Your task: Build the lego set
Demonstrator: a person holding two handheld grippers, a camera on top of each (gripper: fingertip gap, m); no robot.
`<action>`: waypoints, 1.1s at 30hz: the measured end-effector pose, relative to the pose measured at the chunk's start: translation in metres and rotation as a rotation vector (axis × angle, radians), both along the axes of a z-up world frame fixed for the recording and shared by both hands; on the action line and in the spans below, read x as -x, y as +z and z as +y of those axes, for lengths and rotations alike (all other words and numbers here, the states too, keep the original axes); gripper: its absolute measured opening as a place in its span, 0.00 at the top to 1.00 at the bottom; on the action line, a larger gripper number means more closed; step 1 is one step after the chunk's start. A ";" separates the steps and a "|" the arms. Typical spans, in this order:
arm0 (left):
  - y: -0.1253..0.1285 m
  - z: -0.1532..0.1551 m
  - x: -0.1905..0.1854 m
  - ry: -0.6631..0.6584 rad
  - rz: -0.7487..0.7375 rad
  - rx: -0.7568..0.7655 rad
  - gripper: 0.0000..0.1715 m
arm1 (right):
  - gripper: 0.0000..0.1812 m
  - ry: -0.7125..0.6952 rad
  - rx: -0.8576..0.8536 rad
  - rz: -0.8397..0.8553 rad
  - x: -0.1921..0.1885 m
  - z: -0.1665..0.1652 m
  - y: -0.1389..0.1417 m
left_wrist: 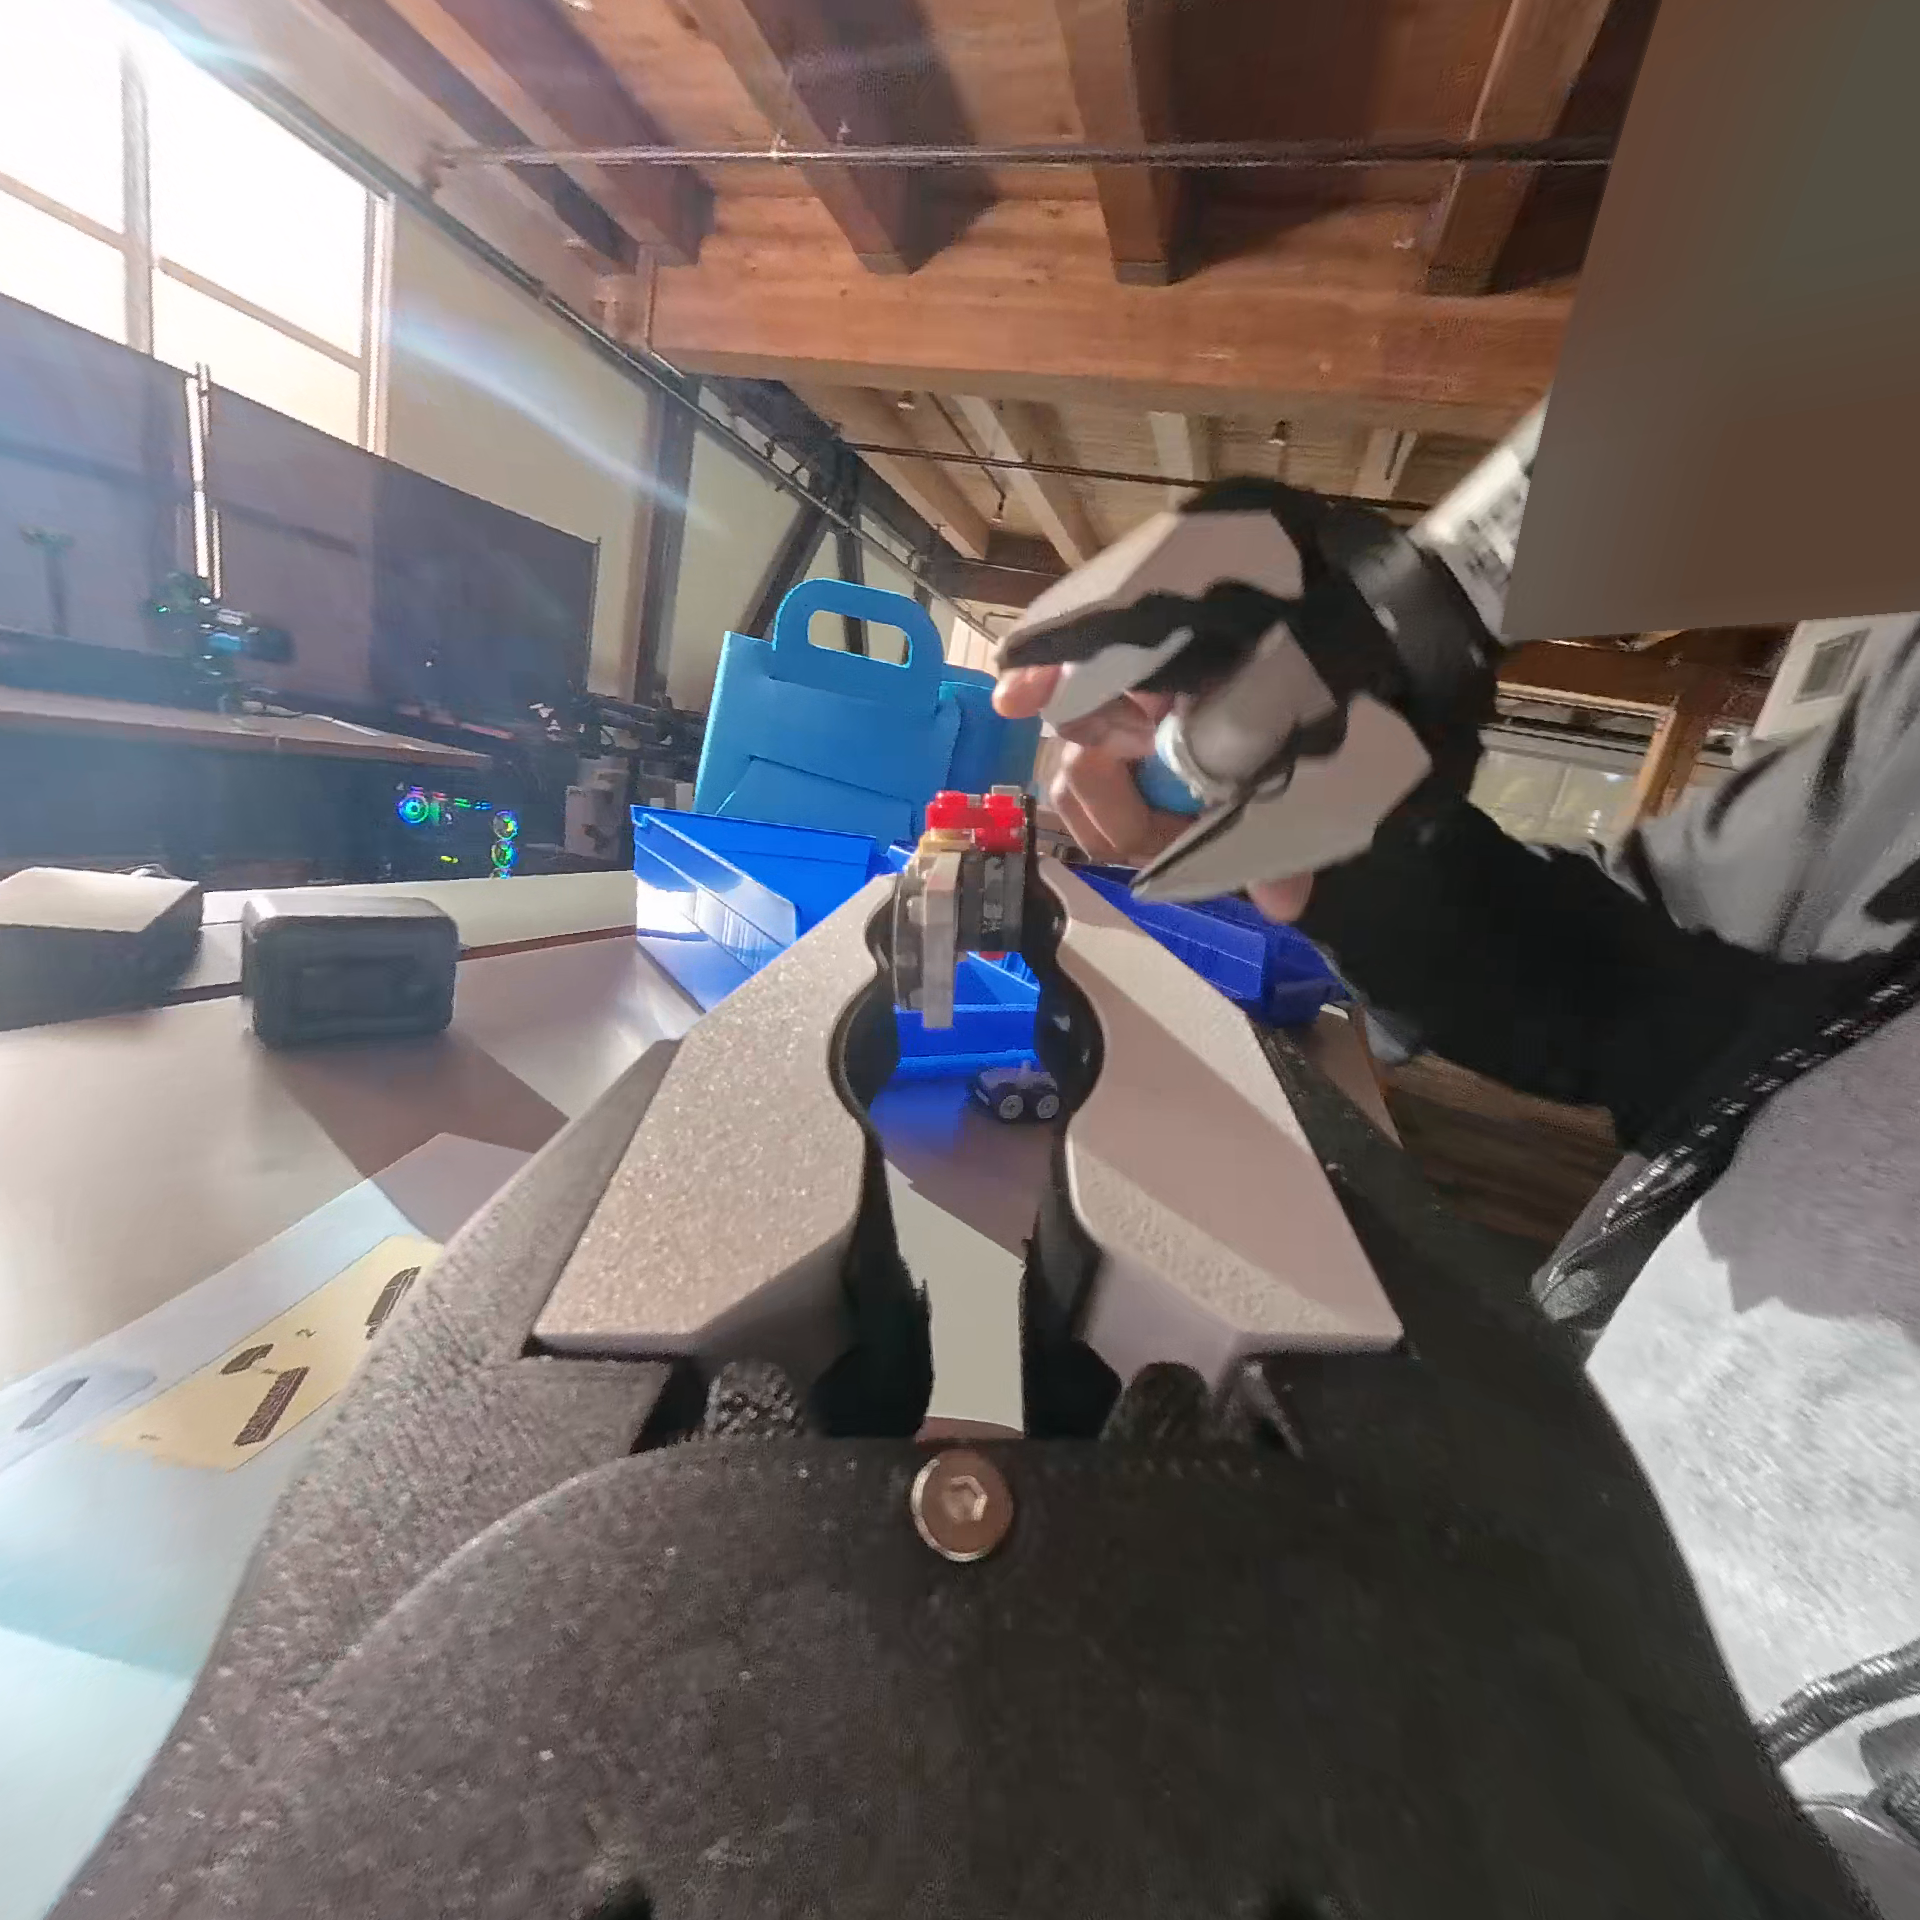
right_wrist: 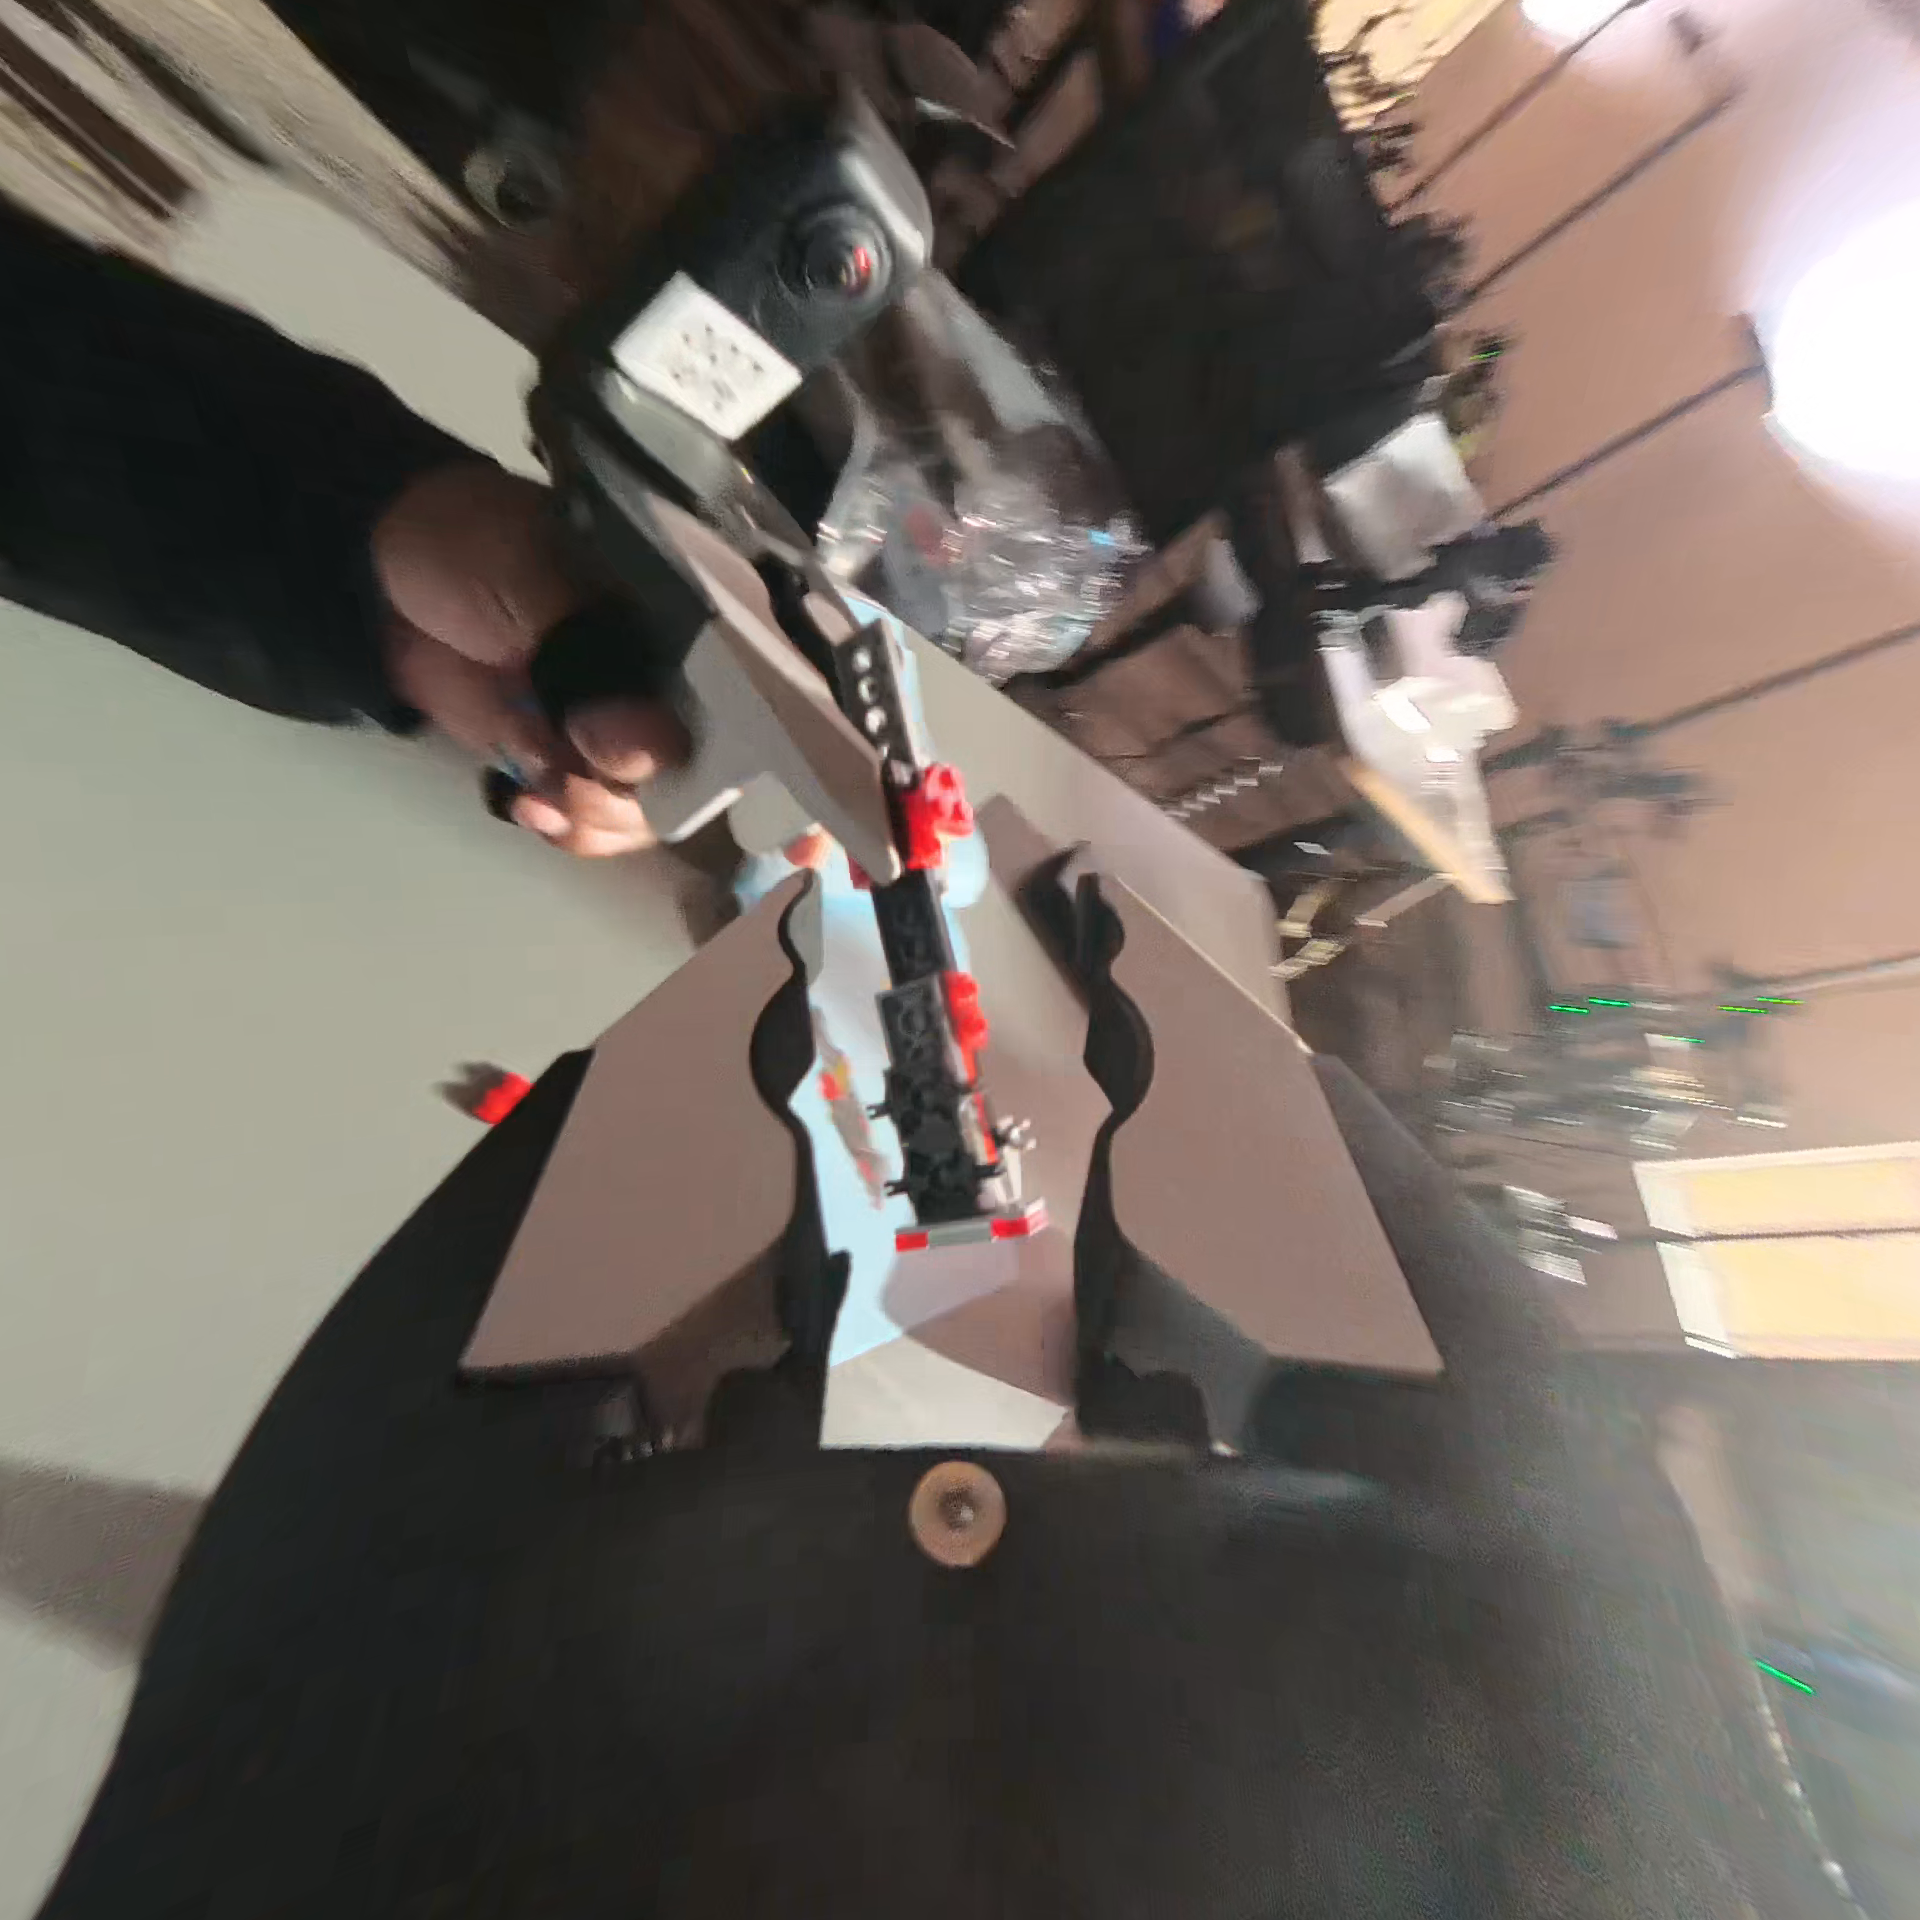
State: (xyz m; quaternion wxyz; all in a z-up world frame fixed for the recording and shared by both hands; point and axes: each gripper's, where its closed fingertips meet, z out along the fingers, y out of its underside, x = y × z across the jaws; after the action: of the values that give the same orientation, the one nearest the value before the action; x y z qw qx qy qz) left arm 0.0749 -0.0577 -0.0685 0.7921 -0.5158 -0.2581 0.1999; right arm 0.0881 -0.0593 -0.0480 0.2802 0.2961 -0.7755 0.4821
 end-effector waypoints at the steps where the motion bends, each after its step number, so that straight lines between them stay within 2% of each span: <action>1: -0.001 -0.001 0.002 0.011 -0.004 0.002 0.88 | 0.71 -0.040 0.038 0.095 0.004 0.000 -0.004; 4: -0.003 0.000 0.005 0.044 -0.009 0.026 0.88 | 0.69 -0.139 0.134 0.343 0.009 -0.002 -0.014; 6: -0.005 0.001 0.006 0.061 -0.008 0.043 0.88 | 0.68 -0.178 0.156 0.453 0.010 -0.006 -0.022; 13: -0.008 0.003 0.006 0.087 -0.001 0.092 0.88 | 0.67 -0.211 0.199 0.594 0.008 -0.020 -0.023; 20: -0.011 0.005 0.007 0.104 0.007 0.136 0.88 | 0.75 -0.167 0.177 0.622 0.004 -0.029 -0.027; 33: -0.012 0.007 0.007 0.109 0.016 0.174 0.88 | 0.79 -0.172 0.141 0.617 0.008 -0.029 -0.028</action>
State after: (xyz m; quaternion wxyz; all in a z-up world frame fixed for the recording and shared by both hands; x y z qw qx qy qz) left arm 0.0684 -0.0504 -0.0810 0.7343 -0.5662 -0.2610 0.2685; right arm 0.0801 -0.0887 -0.0759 0.5615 0.3415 -0.6410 0.3965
